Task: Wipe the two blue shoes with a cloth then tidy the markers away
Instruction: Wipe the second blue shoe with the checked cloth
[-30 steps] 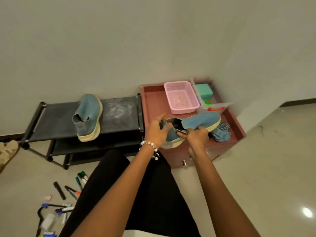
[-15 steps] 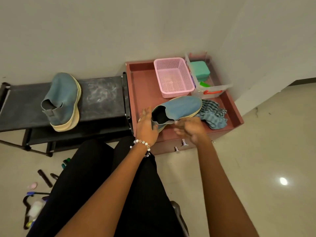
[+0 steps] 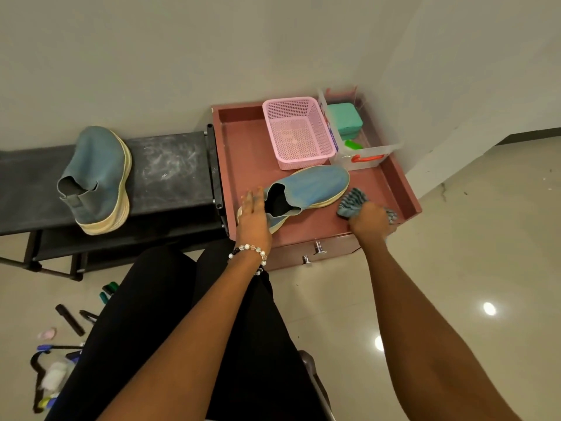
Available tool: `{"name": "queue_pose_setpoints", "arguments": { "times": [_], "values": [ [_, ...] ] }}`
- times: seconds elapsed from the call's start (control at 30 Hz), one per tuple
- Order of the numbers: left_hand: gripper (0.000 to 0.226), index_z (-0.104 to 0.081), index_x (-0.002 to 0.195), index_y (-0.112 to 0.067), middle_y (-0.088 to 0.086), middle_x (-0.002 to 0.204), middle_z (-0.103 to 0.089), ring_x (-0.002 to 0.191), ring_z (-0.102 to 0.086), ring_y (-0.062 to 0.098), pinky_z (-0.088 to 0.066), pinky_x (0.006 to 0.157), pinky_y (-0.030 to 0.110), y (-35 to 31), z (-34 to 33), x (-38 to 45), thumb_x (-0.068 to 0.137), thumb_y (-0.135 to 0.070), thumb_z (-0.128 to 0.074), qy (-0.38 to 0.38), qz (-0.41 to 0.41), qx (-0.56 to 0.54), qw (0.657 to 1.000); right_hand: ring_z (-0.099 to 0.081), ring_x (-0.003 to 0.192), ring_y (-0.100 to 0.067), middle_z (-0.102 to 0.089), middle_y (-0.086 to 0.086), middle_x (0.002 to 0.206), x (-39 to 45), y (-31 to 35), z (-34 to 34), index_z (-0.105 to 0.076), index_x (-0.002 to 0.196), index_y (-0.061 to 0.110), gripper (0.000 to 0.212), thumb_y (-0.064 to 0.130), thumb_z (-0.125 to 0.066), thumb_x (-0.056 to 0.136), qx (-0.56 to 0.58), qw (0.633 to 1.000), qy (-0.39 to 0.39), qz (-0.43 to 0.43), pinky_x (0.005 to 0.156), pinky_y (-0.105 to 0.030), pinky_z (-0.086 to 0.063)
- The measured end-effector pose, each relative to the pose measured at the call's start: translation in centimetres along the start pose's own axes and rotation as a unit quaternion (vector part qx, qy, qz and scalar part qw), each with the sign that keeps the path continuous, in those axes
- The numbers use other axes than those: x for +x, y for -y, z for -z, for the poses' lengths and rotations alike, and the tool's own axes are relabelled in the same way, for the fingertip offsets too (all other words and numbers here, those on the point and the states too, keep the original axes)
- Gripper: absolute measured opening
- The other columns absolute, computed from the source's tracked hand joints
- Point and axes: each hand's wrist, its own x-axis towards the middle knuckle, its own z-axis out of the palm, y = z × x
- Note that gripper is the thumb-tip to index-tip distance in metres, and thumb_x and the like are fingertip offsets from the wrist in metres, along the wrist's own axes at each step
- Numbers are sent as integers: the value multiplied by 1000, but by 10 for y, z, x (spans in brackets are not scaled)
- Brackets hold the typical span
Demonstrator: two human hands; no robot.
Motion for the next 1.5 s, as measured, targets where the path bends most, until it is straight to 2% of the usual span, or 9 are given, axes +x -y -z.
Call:
{"name": "queue_pose_setpoints", "arguments": {
  "times": [0.1, 0.2, 0.4, 0.53, 0.73, 0.93, 1.17, 1.33, 1.5],
  "values": [
    [73, -11, 152, -9, 16, 159, -7, 147, -7, 30, -21, 117, 41, -1, -1, -2, 92, 5, -49, 4, -4, -1, 1000, -63, 85, -31, -66, -15, 92, -30, -7, 24, -61, 100, 2, 34, 32, -63, 83, 388, 906, -5, -168, 81, -42, -52],
    [73, -11, 152, -8, 20, 158, -5, 146, -2, 36, -18, 117, 48, -9, 1, -8, 92, -1, -50, 0, -1, 3, 1000, -65, 84, -27, -68, -12, 96, -69, -15, 43, -61, 106, 6, 23, 16, -54, 87, 688, 671, 155, -229, 76, -43, -54],
    [40, -55, 132, -5, 9, 136, -53, 130, -47, 26, -28, 114, 32, -27, 10, -43, 92, -3, -52, -166, -136, -150, 965, -59, 109, -31, -63, -17, 116, -124, -24, 50, -64, 112, 2, 35, 25, -51, 89, 792, 502, 324, -127, 95, -46, -48],
    [35, -64, 117, -4, 10, 107, -70, 103, -66, 24, -53, 91, 36, -55, 23, -76, 98, -31, -52, 58, 135, -513, 846, -48, 124, -37, -50, -25, 134, -151, -10, 56, -46, 134, -4, 62, 27, -66, 85, 766, 523, 369, -51, 104, -50, -39],
    [40, -61, 120, -11, 11, 111, -69, 96, -68, 24, -57, 81, 39, -54, 48, -95, 93, -40, -55, 310, 233, -597, 702, -58, 111, -37, -59, -25, 122, -165, -13, 75, -54, 124, -4, 44, 10, -64, 84, 711, 591, 381, 6, 95, -51, -47],
    [41, -63, 116, -4, 17, 111, -69, 90, -69, 21, -55, 84, 33, -46, 58, -92, 77, -6, -76, 203, 127, -485, 841, -68, 93, -32, -68, -21, 108, -169, -18, 97, -64, 107, -3, 36, -2, -74, 73, 650, 719, 244, -29, 81, -46, -56],
    [65, -50, 134, -8, 2, 84, -60, 79, -64, 12, -56, 74, 22, -68, 67, -85, 76, 16, -66, 168, -6, -440, 882, -61, 108, -36, -63, -23, 118, -170, -28, 94, -55, 123, -3, 71, 17, -85, 61, 727, 608, 317, -43, 87, -52, -52],
    [68, -49, 136, -18, 3, 94, -53, 87, -57, 14, -50, 85, 26, -68, 62, -72, 78, 10, -69, 202, -91, -342, 913, -59, 110, -37, -62, -24, 119, -165, -25, 84, -57, 119, -5, 66, 13, -85, 62, 601, 671, 434, 34, 93, -46, -50],
    [44, -61, 124, -10, 0, 90, -70, 94, -64, 12, -46, 99, 30, -40, 48, -49, 82, -10, -73, 47, 1, -234, 971, -63, 103, -36, -65, -23, 112, -145, -28, 69, -58, 116, -6, 42, 2, -71, 76, 679, 665, 294, -96, 91, -50, -51]
  ]
}}
